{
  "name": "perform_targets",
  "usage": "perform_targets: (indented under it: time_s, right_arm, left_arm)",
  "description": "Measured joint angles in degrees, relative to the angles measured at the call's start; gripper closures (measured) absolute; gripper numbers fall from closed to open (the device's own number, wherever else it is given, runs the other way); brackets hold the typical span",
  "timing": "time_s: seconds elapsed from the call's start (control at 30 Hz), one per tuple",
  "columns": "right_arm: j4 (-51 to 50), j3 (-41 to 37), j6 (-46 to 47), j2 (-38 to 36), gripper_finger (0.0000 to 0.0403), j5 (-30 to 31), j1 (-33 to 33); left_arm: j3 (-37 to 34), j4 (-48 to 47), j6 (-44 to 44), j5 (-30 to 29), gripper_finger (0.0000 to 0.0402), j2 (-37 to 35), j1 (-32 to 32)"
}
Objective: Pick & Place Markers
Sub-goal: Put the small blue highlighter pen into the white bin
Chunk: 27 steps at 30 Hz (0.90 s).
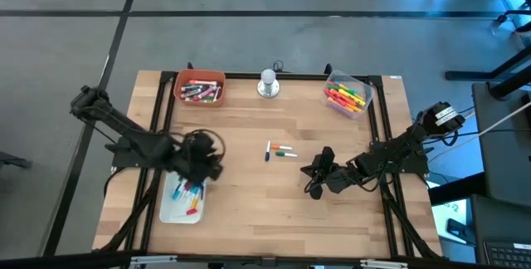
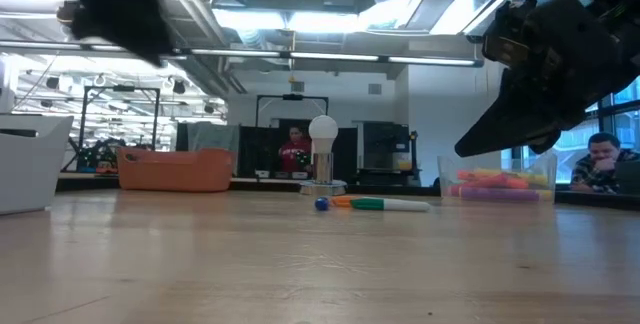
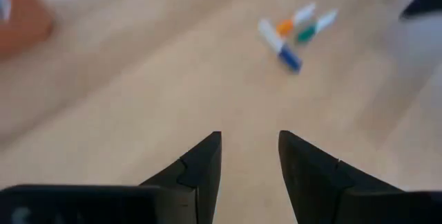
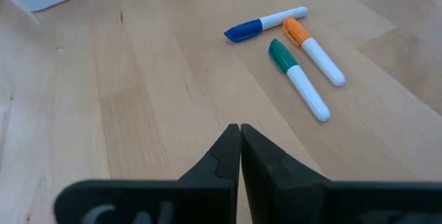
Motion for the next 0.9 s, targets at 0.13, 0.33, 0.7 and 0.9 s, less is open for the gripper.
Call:
perform_targets:
  time_s: [0.13,0.33,0.7,0.9]
  right_arm:
    - [0.0,0.0,0.1,0.0,0.0389,-0.3,0.0]
    - [0.4,0.0,0.4,0.0,0.0389,-3.5,0.0]
    - [0.3,0.0,0.0,0.0,0.0389,-6.1,0.1]
    - [0.4,0.0,0.0,0.0,0.0389,-6.1,0.1]
  left_arm:
    - [0.0,12.8,11.1,-10.3,0.0268,5.8,5.4]
    - [0.0,38.3,16.9,-19.4,0.0269,20.1,10.3]
    - [0.3,66.5,29.9,0.7,0.0272,37.4,16.4]
    - [0.7,65.4,27.4,5.4,0.0272,40.8,19.3]
